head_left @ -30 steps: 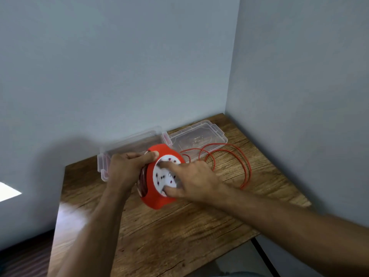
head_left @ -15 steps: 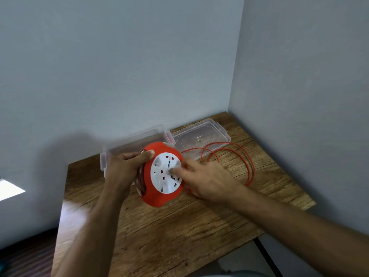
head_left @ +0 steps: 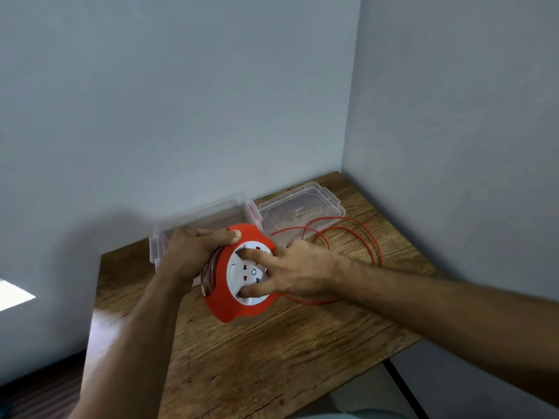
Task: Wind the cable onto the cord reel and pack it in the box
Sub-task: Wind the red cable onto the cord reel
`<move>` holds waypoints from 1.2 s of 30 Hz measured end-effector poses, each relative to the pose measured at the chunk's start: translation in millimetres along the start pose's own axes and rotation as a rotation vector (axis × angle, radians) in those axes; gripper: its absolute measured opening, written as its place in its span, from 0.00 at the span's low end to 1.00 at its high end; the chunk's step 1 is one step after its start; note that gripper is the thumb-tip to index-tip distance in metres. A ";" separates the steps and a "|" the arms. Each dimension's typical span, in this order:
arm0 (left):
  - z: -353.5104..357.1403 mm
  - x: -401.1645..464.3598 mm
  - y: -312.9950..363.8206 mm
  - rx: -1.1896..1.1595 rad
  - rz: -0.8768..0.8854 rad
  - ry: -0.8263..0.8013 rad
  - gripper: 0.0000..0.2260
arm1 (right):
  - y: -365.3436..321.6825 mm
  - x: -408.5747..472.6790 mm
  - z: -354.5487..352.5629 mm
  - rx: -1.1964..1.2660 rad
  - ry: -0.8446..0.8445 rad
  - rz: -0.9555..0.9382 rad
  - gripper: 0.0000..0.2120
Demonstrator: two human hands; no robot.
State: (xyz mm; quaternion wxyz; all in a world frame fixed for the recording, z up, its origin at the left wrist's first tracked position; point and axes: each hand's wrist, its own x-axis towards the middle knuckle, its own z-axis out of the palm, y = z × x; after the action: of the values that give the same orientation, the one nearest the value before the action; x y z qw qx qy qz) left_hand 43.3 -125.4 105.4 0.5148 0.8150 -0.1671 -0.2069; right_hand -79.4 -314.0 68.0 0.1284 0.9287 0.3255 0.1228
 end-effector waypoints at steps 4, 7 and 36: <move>3.4 -0.5 -6.4 -0.011 0.016 0.010 0.05 | -13.3 3.8 8.3 0.061 0.029 0.112 0.30; 3.8 -3.4 -10.0 -0.035 0.022 0.013 0.07 | -25.2 7.4 17.1 0.091 0.009 0.226 0.30; -3.3 14.2 -28.4 -0.066 -0.059 -0.025 0.05 | -2.8 4.6 5.1 0.016 -0.056 -0.039 0.32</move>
State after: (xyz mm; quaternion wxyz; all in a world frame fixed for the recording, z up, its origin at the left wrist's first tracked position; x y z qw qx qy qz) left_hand 58.9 -118.0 78.6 0.5331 0.7995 -0.1424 -0.2374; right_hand -75.9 -309.8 63.0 0.1322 0.9263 0.3407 0.0914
